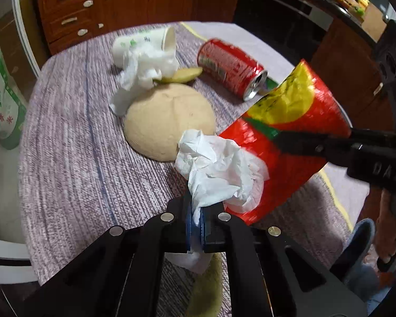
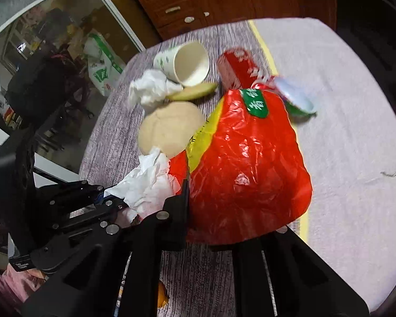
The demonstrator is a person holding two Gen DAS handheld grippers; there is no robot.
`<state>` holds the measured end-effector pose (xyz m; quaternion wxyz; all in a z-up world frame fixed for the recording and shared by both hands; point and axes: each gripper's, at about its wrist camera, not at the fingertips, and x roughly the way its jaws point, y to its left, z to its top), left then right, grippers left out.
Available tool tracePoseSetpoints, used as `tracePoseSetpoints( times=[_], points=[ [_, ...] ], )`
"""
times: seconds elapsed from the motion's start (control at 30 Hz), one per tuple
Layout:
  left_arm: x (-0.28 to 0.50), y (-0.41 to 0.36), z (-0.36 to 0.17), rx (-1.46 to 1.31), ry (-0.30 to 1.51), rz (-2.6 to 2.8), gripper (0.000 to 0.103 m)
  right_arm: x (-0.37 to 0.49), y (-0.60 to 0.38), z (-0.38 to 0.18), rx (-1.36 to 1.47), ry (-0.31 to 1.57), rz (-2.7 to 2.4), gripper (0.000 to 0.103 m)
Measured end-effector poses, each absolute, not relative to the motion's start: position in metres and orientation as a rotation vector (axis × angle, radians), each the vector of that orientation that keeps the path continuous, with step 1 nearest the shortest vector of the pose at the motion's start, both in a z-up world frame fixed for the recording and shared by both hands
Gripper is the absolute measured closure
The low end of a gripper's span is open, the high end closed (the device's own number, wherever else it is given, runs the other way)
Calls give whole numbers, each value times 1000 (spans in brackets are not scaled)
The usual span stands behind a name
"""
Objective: Collect trash
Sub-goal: 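Lift the tissues with the left tool while the right tool grasps the red-and-yellow plastic bag, then carry tissues and bag over the teal bucket and open both tools to drop them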
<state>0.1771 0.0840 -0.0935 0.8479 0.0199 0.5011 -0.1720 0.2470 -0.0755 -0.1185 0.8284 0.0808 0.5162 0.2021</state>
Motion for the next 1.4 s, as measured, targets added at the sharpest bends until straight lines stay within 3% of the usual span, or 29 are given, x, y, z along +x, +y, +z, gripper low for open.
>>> tracePoseSetpoints(
  times=[0.4, 0.77, 1.07, 1.4],
  points=[
    [171, 52, -25, 47, 937, -385, 98, 233, -161, -46, 188, 929, 319, 96],
    [185, -63, -4, 145, 902, -541, 98, 213, -287, -16, 237, 824, 111, 96],
    [205, -176, -17, 252, 930, -647, 98, 204, -396, -34, 301, 807, -41, 96],
    [239, -267, -55, 346, 999, -689, 98, 230, -455, -89, 346, 927, -116, 95]
  ],
)
